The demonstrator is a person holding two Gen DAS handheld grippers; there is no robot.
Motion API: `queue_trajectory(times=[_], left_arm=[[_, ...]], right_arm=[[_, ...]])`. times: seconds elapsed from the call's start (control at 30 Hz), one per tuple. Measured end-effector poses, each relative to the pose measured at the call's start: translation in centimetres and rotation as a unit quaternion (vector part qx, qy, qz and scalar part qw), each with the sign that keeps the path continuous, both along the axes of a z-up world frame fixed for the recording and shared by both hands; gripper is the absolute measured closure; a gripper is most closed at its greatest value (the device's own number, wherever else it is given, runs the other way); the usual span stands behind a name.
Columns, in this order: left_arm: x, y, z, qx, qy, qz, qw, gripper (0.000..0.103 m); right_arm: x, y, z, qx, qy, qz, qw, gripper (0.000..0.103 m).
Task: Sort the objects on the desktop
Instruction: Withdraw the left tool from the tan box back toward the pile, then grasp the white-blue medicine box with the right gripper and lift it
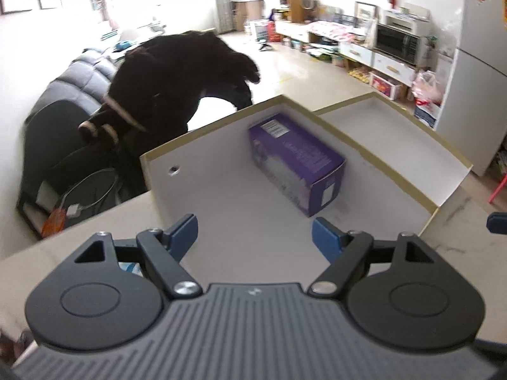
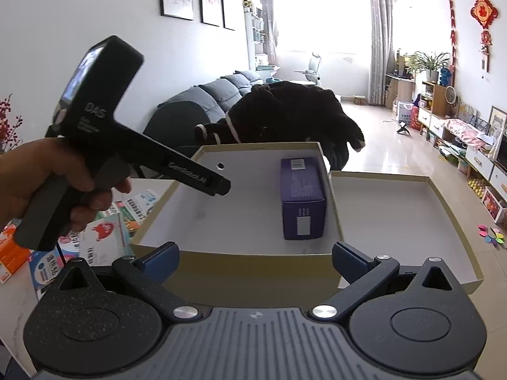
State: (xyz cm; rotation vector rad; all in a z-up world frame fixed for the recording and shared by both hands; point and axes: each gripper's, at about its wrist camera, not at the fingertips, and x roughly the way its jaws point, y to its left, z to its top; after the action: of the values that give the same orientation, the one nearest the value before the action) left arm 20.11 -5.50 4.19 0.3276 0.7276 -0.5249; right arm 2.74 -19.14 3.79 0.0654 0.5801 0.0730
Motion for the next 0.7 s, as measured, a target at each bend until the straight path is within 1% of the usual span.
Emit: queue_trajectory(times=[0.17, 0.4, 0.53, 0.7], left_arm=[[-1.6, 2.9, 0.3, -0.007, 0.004, 0.033, 0.9994, 0.023], [-4.0, 7.5, 0.4, -0.005, -0.008, 0.075, 0.9972, 0.022], [-5.0, 10.2, 0.3, -0.01, -0.011, 0.102, 0.9947, 0.022], [-5.8, 13.6, 0.3, -0.019, -0.016, 0.142, 0.9896, 0.022]], right_arm=[[0.1, 0.7, 0.3, 0.014, 0.005, 0.011, 1.0, 0.0], [-0.2, 2.5, 0.3, 0.039, 0.014, 0.024, 0.999, 0.0], [0.0, 3.5, 0.3, 0.054, 0.02, 0.041, 0.998, 0.0], [0.2, 4.5, 0.1, 0.074, 0.032, 0.061, 0.995, 0.0]])
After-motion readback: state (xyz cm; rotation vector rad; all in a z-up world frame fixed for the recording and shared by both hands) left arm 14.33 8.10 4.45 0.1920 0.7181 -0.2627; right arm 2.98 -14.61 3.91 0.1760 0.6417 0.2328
